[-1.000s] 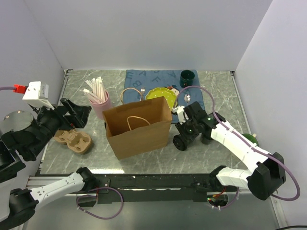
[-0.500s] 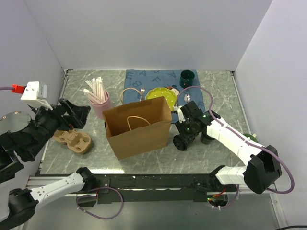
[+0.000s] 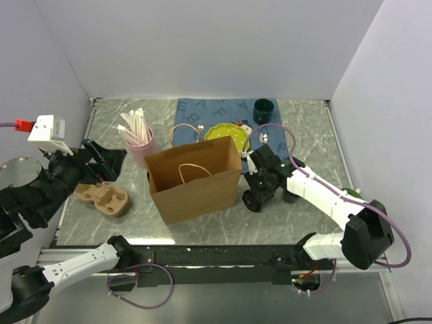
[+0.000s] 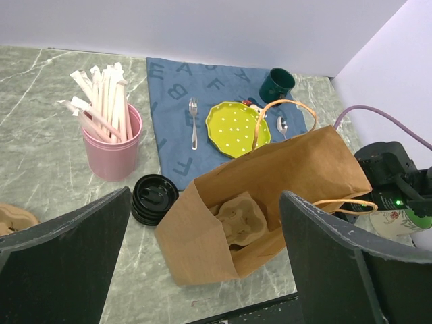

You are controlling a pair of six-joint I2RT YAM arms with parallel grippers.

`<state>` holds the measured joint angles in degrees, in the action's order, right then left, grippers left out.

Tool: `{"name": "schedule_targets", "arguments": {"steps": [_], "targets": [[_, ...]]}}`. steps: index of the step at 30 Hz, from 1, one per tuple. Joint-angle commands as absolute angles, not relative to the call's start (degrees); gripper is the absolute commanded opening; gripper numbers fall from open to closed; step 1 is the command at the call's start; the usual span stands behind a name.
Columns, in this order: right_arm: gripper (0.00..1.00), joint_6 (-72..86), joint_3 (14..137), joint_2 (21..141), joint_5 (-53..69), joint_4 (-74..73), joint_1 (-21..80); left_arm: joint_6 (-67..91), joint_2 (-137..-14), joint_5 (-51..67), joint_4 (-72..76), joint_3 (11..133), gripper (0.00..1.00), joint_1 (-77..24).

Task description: Pack the takeout coffee

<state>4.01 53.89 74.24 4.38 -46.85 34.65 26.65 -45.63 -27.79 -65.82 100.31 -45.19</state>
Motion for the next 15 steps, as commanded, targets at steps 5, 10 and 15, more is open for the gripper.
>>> {"name": "schedule_targets", "arguments": {"steps": [5, 10, 15], "targets": [[0.15, 4.84, 54.58, 76.55, 1.93, -47.11, 34.98, 26.98, -45.35, -26.89, -64.77, 100.9, 0.97, -45.0], [0.0, 4.83, 55.37, 74.36, 1.93, -48.33, 34.98, 26.46, -45.53, -26.9, -64.08, 101.78, 0.97, -45.0], [0.0, 5.89, 59.58, 69.8, 2.9, -51.06, 34.89, 22.86, -45.26, -24.96, -59.52, 100.55, 0.97, -45.0]]}}
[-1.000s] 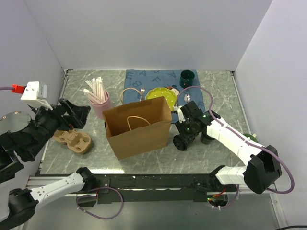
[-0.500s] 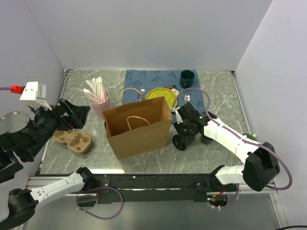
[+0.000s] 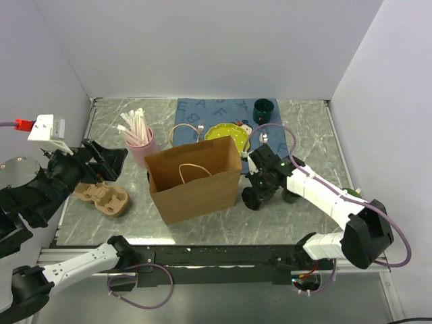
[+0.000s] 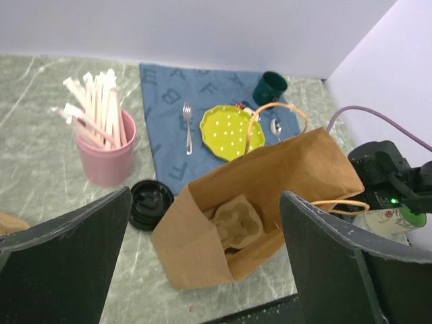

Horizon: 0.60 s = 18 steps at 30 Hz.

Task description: Pack the takeout coffee

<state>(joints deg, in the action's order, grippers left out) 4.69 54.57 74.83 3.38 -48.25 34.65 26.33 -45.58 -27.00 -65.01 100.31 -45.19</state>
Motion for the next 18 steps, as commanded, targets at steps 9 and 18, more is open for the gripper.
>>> {"name": "schedule_targets", "arguments": {"steps": [9, 18], "targets": [[0.0, 13.88, 60.38, 59.17, 10.19, -52.38, 34.89, 18.46, -46.32, -24.35, -56.25, 101.34, 0.97, -45.0], [0.0, 28.37, 50.46, 45.01, 19.14, -46.15, 34.8, 19.42, -46.58, -22.76, -56.69, 100.19, 0.97, -45.0]]}}
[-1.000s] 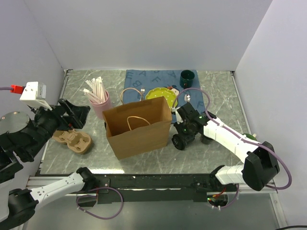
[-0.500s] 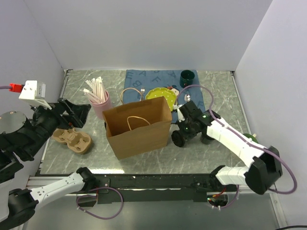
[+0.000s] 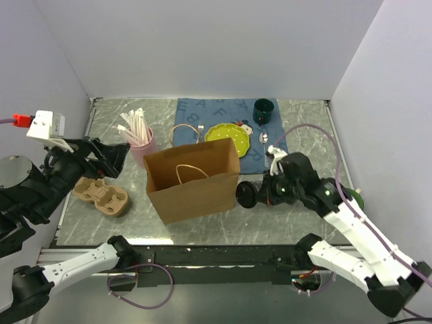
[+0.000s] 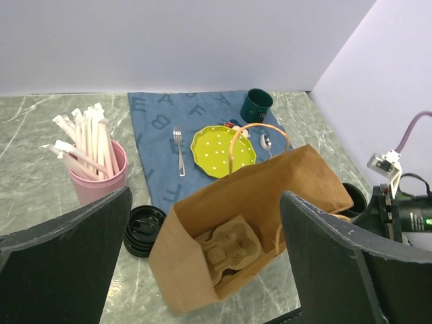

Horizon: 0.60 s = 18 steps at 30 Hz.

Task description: Pack the takeout coffee

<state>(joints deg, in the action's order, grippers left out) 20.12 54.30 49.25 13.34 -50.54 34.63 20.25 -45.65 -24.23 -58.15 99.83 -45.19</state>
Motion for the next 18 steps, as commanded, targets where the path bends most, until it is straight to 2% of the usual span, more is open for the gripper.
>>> {"name": "schedule_targets", "arguments": {"steps": [1, 11, 18], "targets": [[0.0, 29.17, 48.97, 44.3, 19.94, -45.97, 34.8, 19.08, -46.76, -22.5, -56.86, 100.54, 0.97, -45.0], [0.0, 36.91, 37.72, 34.99, 29.61, -41.93, 34.19, 17.4, -49.04, -22.06, -58.54, 103.54, 0.97, -45.0], [0.0, 38.4, 31.47, 35.15, 36.9, -36.92, 33.31, 17.93, -49.22, -21.62, -59.24, 104.06, 0.97, -45.0]]}}
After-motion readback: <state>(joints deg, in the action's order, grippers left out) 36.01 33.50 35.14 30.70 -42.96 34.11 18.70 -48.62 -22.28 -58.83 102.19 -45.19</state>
